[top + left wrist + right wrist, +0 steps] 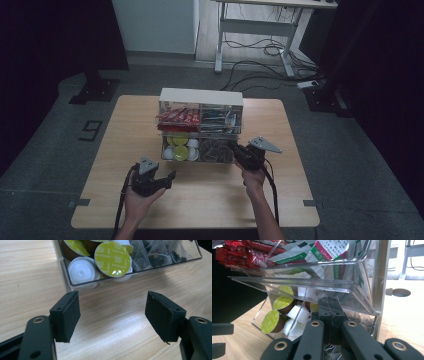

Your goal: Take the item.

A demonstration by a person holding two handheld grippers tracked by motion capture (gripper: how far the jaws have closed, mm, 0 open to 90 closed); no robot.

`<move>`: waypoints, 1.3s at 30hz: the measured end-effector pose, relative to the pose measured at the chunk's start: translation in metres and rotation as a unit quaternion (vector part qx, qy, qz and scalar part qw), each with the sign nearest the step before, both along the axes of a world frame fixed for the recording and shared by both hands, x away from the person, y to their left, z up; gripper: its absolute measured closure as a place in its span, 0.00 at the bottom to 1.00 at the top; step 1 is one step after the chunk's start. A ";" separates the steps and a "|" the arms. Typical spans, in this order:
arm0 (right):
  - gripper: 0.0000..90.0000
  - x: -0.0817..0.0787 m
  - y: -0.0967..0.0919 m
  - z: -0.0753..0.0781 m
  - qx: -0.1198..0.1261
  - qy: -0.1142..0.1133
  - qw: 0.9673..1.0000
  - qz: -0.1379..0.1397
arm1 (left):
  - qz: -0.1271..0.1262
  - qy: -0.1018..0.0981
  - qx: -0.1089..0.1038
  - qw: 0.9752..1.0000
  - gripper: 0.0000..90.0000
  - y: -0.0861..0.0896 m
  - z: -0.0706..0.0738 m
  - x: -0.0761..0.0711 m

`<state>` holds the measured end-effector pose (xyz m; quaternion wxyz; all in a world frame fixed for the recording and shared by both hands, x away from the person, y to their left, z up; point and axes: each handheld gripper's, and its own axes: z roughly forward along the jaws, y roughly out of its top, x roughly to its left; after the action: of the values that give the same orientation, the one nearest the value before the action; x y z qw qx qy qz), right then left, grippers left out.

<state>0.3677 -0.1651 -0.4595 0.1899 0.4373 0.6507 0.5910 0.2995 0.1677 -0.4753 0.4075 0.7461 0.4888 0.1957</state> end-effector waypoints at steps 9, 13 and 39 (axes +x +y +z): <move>0.99 0.000 0.000 0.000 0.000 0.000 1.000 0.000 | 0.003 -0.009 0.003 1.000 0.32 -0.008 0.004 0.010; 0.99 0.000 0.000 0.000 0.001 0.000 1.000 0.000 | 0.003 -0.009 0.005 1.000 0.33 -0.010 0.005 0.013; 0.99 0.000 0.000 -0.001 -0.001 -0.002 1.000 -0.001 | 0.023 -0.012 0.028 0.999 0.33 -0.023 0.007 0.046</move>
<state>0.3680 -0.1649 -0.4601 0.1922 0.4362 0.6506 0.5912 0.3455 0.1446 -0.4681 0.3877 0.7435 0.4951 0.2274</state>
